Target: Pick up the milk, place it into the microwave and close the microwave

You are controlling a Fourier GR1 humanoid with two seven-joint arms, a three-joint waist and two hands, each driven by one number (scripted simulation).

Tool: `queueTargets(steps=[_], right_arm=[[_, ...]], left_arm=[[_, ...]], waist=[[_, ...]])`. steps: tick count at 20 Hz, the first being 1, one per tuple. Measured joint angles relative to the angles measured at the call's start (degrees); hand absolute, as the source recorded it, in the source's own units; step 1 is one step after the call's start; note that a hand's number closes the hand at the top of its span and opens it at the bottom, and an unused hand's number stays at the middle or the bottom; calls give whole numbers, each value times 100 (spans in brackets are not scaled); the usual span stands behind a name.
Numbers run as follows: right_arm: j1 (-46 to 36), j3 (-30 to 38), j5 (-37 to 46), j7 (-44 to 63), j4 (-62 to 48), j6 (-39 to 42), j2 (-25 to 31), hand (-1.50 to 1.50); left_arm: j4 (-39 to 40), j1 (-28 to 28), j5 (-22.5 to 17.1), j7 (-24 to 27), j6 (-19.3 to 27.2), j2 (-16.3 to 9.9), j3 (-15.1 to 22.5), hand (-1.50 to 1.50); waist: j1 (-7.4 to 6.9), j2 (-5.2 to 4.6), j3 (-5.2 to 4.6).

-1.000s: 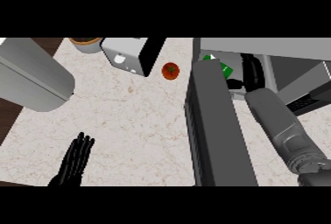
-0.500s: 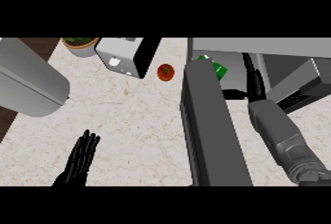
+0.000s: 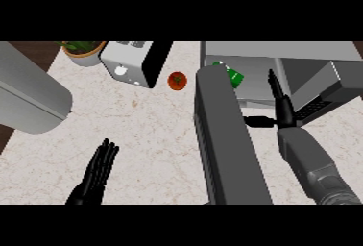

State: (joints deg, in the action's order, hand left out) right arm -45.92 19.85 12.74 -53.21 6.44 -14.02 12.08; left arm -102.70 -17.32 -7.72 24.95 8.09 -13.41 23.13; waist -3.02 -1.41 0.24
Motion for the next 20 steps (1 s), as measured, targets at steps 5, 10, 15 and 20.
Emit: queueTargets(steps=[5,10,15,20], right_arm=[[464,14,-67,-319,15,621,-37,-150],[904,13,-157,-571,137,1178,-72,-150],[1383,106,-373,-724,324,1948,-38,-150],[1725,63,-528,-631,725,2333,-63,-150]], left_arm=[[151,146,117,-94,59,141,83,-150],[130,188,198,-138,95,247,149,-150],[232,316,73,-283,-143,288,270,150],[309,397,211,-516,-300,104,345,150]], waist=[[81,39,-4],[161,81,-10],[250,108,-13],[321,150,-20]])
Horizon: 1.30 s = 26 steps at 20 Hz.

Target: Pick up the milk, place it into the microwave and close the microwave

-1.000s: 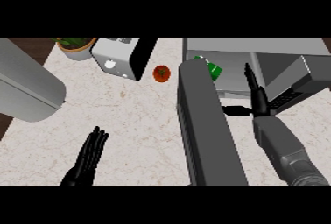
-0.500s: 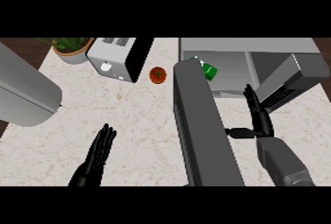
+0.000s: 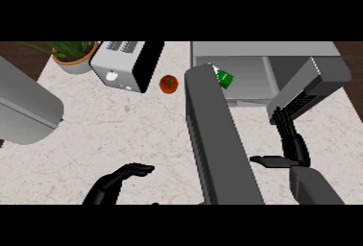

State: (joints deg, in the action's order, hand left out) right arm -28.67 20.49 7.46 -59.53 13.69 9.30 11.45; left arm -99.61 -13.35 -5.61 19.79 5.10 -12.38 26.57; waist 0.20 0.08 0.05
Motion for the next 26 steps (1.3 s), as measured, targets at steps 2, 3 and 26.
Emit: queueTargets(steps=[2,3,26], right_arm=[[160,-41,-52,21,215,78,-30,-150],[241,-53,-95,61,334,144,-5,-150],[2633,-578,-1598,1507,4542,1449,536,-150]], left_arm=[[153,138,153,-74,26,4,23,150],[212,137,244,-76,46,14,86,150],[3050,2235,1300,-389,291,1095,1598,150]], waist=[[33,7,-2],[48,12,-2],[271,12,-24]])
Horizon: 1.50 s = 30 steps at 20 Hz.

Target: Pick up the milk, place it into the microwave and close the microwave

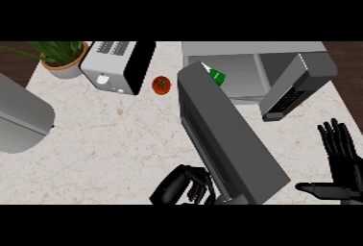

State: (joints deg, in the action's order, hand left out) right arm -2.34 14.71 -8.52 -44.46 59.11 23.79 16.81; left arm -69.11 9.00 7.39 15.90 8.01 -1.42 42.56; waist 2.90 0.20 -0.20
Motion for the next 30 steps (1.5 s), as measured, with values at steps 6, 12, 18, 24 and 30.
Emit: queueTargets(steps=[6,12,18,24,30], right_arm=[[325,-136,-525,540,999,360,154,-150],[441,-325,-870,1016,1748,587,284,-150],[372,-424,-1118,1324,2228,727,425,-150],[240,-397,-1350,1470,2494,798,540,-150],[65,-370,-1683,1660,2637,919,633,-150]], left_arm=[[661,947,-771,-131,732,81,741,150],[991,1805,-1409,-371,1390,85,1150,150],[1169,2413,-2023,-392,1925,102,1070,150],[1101,2822,-2645,116,2439,119,666,-150],[1298,3289,-3114,441,2725,132,423,-150]], waist=[[183,-37,-5],[472,-88,-12],[788,-166,-26],[1078,-256,-40],[1333,-348,-30]])
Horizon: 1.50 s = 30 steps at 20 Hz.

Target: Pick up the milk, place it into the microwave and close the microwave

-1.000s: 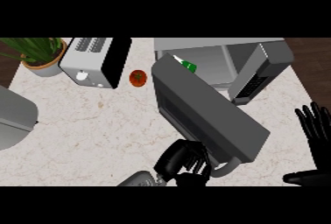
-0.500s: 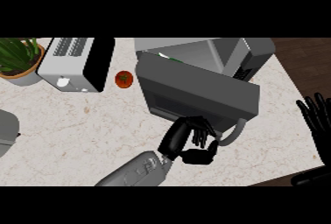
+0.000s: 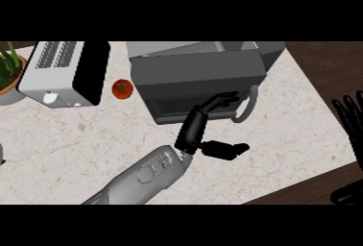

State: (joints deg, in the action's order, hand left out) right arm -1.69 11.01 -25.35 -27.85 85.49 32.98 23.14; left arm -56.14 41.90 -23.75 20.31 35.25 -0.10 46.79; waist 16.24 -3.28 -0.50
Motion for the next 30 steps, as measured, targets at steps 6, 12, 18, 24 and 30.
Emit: queueTargets(steps=[6,12,18,24,30], right_arm=[[-197,-4,-292,185,111,144,118,-150],[-406,-36,-595,387,149,305,237,-150],[-594,-38,-846,530,169,420,345,-150],[-718,-27,-1056,673,154,509,462,-150],[-833,23,-1234,793,120,561,595,-150]], left_arm=[[300,416,-353,229,191,8,-131,-150],[509,688,-655,441,286,5,-146,-150],[681,836,-907,691,326,11,-122,-150],[819,916,-1120,958,349,10,-81,-150],[914,936,-1301,1221,417,-12,-38,-150]], waist=[[218,-78,10],[372,-144,20],[470,-188,25],[566,-217,26],[650,-224,28]])
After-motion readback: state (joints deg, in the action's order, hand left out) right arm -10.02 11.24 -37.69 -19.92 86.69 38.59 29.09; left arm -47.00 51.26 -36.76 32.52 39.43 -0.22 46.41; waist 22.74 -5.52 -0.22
